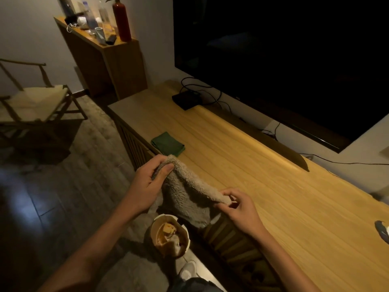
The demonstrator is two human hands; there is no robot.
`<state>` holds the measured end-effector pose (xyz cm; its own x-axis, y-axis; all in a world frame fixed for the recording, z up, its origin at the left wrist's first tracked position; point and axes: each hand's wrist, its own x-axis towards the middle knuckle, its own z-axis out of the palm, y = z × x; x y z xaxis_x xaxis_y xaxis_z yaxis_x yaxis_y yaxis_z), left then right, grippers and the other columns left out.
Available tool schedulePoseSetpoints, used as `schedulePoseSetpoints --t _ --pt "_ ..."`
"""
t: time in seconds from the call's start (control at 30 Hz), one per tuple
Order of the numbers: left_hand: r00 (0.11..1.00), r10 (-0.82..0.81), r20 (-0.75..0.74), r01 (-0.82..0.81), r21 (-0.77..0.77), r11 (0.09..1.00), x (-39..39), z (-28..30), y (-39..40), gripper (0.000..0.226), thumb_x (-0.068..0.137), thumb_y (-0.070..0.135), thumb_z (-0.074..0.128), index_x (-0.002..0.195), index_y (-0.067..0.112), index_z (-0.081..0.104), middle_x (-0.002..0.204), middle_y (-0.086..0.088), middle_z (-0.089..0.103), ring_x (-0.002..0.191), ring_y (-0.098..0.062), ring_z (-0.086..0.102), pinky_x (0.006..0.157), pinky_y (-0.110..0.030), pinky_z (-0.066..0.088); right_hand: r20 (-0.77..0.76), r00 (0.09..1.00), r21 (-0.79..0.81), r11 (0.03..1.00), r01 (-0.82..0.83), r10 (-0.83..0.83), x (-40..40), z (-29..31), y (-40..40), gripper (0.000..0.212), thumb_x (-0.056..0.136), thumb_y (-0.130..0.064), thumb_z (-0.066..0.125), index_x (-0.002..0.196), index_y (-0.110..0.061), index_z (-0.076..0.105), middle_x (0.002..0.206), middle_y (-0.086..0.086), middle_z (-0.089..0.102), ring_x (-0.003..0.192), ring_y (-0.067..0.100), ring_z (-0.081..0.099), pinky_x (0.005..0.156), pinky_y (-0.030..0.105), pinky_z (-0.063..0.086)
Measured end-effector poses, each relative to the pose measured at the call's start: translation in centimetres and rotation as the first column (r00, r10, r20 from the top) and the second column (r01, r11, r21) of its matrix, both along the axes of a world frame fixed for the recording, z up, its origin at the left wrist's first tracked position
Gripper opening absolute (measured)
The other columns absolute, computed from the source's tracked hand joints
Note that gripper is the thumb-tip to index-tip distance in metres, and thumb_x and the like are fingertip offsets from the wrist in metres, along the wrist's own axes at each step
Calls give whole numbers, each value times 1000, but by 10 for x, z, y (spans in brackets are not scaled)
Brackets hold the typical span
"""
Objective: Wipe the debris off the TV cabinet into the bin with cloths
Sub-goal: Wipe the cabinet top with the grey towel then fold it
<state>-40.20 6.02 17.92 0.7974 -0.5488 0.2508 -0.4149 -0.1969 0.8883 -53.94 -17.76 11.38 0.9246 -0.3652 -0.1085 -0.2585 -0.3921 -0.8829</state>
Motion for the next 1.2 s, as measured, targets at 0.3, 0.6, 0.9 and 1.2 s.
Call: schedulePoseSetpoints --t 0.3,0.6,0.9,1.2 --pt "999 29 -37 -26 69 997 101 -36 -18 32 100 51 40 97 23 55 74 -15 54 65 -38 51 58 -54 43 129 990 239 971 25 -57 82 -6 -20 9 96 -19 64 93 -20 55 96 9 61 83 26 62 66 41 53" --pt "960 244 137 -258 90 962 197 -71 -66 24 106 44 30 94 30 44 63 6 43 48 -8 41 43 -28 34 222 927 86 953 289 -301 168 -10 -12 17 99 -32 62 115 -29 60 97 -15 69 74 17 70 52 46 58" --pt "975 52 217 -72 89 993 344 -101 -109 24 106 50 27 96 36 43 60 9 41 42 -8 38 36 -28 34 230 830 -2 852 523 -509 285 -42 -11 17 103 -32 55 104 -47 49 91 1 64 61 27 58 48 39 40" --pt "975 -184 122 160 184 970 470 -140 -153 26 107 36 37 92 19 51 62 9 43 49 -12 41 42 -21 28 140 710 -10 716 698 -690 390 -91 -23 15 106 -32 55 105 -46 51 89 -3 65 63 21 59 52 41 42"
